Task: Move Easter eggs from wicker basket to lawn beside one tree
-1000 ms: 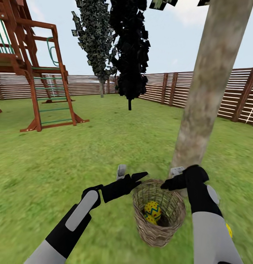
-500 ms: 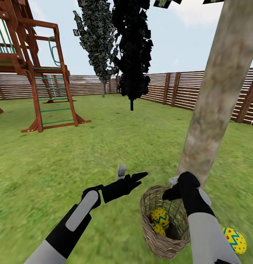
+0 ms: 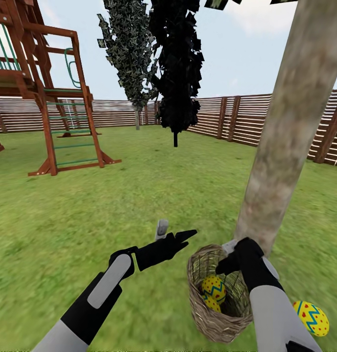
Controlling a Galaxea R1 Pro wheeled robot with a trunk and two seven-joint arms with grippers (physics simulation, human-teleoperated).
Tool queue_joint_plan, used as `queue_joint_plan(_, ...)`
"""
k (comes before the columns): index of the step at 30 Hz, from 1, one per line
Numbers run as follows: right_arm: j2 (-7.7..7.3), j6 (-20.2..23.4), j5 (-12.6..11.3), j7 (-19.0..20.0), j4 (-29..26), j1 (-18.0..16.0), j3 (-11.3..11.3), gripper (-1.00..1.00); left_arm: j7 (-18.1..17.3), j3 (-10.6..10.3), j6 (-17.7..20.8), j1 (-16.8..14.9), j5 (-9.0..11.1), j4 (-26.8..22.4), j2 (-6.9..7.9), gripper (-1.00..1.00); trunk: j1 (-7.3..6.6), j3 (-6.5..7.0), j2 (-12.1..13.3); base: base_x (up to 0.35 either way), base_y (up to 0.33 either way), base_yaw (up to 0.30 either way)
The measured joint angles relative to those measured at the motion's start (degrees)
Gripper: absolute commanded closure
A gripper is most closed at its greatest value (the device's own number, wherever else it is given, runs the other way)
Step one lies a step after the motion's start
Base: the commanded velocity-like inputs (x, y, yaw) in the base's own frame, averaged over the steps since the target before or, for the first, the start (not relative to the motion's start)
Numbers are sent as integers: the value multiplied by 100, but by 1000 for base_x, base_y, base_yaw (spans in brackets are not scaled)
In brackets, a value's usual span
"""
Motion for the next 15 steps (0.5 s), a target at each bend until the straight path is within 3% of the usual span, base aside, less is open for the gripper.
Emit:
queue_joint_plan(7,-14,-145,0,-21,-48,-12,4,-100,8,5,-1,-1,-1,0,1,-100,154,-126,-281,0,0,0)
queue_joint_plan(15,-12,-187,-2,-369,17,-26,1,-100,9,8,-9,1,-1,9,-6,-100,330,-269,-602,0,0,0)
